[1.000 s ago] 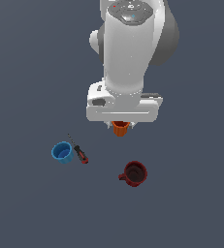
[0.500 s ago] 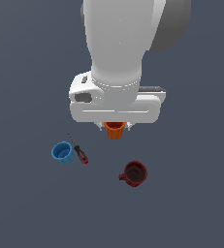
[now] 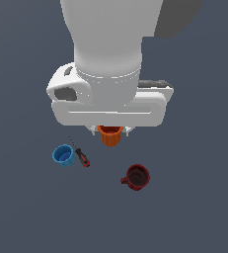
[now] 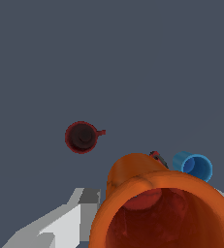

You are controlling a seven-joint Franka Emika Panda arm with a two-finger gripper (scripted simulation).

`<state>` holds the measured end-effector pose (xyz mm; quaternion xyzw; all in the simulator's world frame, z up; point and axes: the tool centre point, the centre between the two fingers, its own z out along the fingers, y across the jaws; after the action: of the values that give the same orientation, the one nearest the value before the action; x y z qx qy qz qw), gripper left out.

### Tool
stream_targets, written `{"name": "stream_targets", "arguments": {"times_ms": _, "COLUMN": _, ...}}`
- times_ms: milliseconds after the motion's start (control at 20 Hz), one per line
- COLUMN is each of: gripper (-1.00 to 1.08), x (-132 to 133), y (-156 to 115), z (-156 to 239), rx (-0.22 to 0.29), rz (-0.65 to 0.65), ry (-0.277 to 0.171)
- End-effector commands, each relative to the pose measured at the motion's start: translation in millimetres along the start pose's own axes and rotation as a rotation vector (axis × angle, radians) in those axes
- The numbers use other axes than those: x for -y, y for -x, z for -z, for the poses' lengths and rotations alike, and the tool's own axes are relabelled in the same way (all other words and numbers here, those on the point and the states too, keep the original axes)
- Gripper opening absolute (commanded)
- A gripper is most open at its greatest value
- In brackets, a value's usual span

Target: Pick up a designated object from a clutter of objects.

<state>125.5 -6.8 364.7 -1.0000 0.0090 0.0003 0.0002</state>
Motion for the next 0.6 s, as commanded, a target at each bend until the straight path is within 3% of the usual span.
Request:
{"name": "stream_targets", "arguments": {"times_ms": 0, "gripper": -1.0, "x": -2, "y": -6, "z": 7, "rx": -0.001, "rz": 0.0, "ry": 0.0}}
{"name": "stream_targets", "arguments": {"times_ms": 550, "gripper": -1.0, "x": -7, "y": -17, "z": 18, "rx": -0.001, "rz": 0.0, "ry": 0.001}}
